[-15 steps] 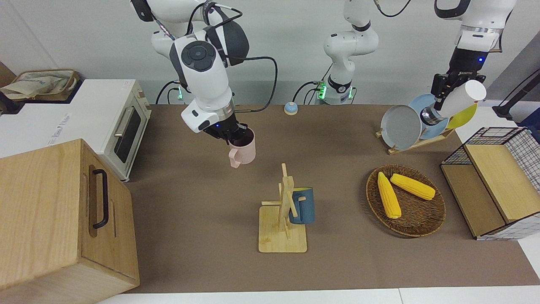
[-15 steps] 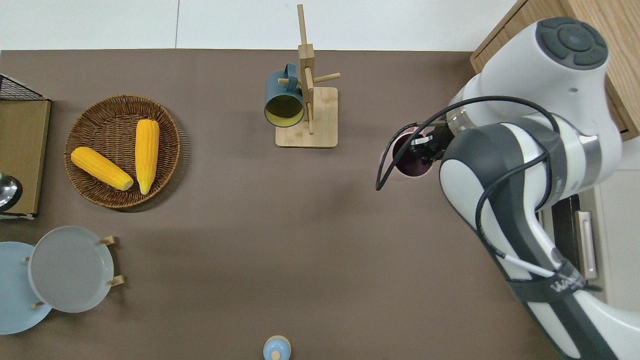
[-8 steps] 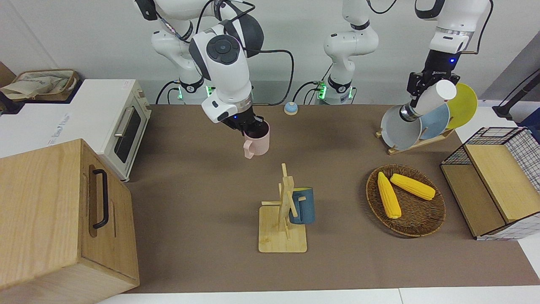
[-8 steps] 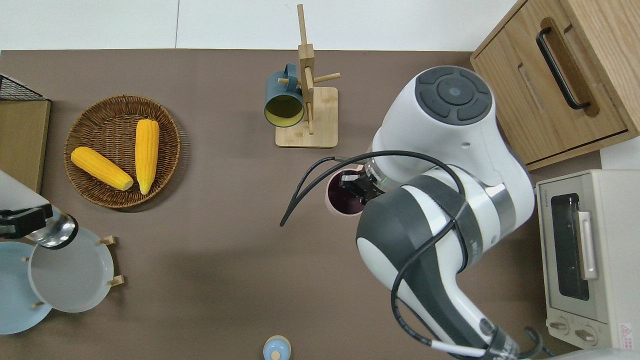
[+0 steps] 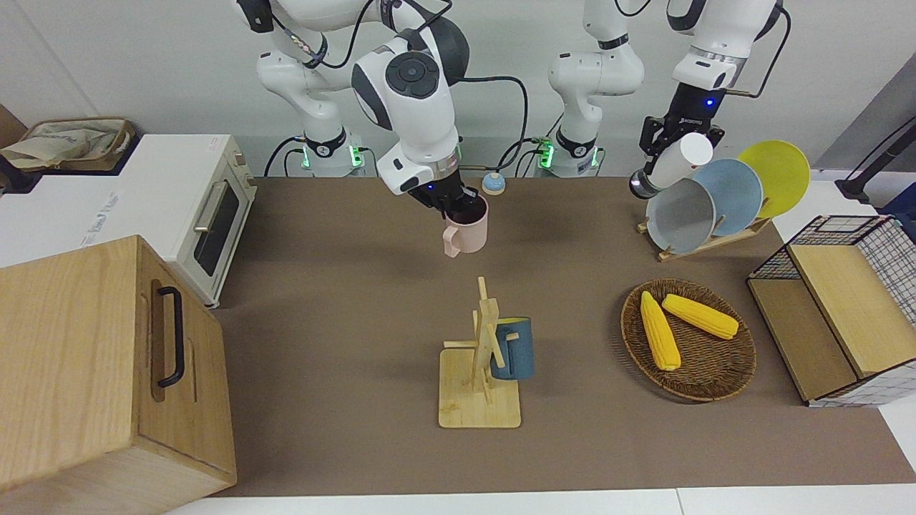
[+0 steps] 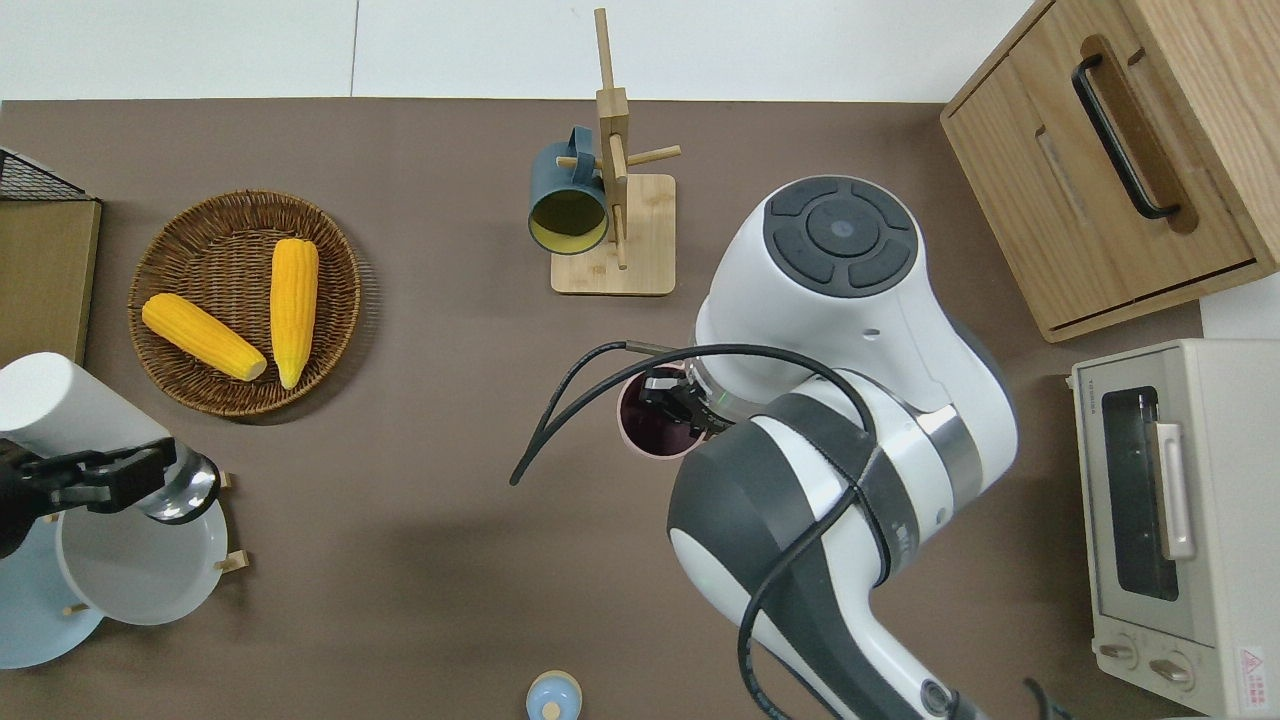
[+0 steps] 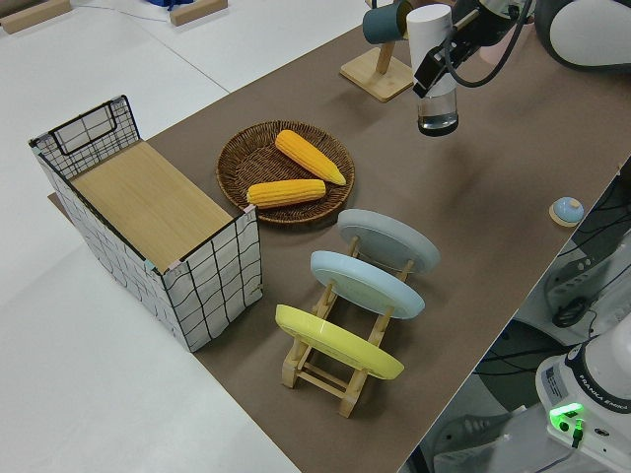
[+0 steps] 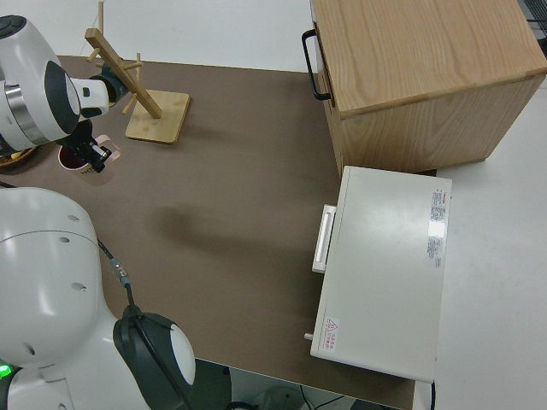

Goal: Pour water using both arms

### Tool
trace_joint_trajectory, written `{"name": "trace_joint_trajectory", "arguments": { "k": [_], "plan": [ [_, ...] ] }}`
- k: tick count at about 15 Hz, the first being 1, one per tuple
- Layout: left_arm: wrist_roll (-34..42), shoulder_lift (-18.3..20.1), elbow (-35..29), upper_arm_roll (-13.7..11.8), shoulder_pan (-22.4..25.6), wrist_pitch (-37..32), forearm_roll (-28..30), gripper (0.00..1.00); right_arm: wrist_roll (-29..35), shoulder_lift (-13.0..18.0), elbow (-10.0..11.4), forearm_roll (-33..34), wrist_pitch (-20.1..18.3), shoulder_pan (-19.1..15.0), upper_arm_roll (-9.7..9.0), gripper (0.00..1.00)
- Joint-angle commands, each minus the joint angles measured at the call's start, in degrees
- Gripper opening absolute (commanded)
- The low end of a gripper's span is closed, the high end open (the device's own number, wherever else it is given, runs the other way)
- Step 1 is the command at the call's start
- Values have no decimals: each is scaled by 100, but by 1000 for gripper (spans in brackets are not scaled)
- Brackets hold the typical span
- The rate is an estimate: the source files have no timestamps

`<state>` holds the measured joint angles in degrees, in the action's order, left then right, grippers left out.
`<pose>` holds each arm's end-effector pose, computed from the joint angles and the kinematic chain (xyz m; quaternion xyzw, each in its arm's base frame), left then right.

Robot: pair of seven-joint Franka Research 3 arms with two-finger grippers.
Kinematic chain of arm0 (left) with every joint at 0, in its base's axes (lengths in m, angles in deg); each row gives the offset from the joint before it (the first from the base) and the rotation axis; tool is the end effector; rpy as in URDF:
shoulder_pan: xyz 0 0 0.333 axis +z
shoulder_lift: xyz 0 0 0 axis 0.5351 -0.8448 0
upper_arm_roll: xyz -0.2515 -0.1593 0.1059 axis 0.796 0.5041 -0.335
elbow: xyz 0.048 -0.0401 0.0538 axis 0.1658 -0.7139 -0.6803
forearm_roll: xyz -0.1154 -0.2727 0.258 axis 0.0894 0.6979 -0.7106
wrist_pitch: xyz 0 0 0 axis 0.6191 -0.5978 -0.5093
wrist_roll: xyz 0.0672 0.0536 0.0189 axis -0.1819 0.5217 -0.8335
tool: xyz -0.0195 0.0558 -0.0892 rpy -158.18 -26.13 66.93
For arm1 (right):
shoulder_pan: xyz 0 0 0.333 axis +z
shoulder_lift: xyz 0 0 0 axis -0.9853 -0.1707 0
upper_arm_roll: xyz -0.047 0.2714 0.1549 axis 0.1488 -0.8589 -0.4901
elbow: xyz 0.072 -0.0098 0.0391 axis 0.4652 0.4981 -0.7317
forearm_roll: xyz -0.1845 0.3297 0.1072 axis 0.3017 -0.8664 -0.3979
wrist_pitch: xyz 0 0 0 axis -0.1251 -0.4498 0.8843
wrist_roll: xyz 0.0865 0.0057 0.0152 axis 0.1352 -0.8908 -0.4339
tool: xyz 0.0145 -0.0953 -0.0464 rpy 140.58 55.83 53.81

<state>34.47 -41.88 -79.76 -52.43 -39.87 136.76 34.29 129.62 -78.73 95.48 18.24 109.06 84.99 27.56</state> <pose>0.4300 -0.0075 0.5883 0.9860 -0.0374 0.1475 0.0676 0.5505 0.3327 0.5106 -0.9802 0.1664 0.0840 0.0667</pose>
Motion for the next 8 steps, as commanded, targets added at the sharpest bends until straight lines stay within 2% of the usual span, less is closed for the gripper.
{"name": "trace_joint_trajectory", "arguments": {
  "k": [1, 8],
  "plan": [
    [-383, 554, -678, -170, -486, 409, -193, 0, 555, 59, 319, -202, 645, 151, -62, 6],
    [-498, 608, -978, -65, -425, 595, -281, 0, 1636, -538, 319, -202, 1673, 722, -106, 6]
  ]
}}
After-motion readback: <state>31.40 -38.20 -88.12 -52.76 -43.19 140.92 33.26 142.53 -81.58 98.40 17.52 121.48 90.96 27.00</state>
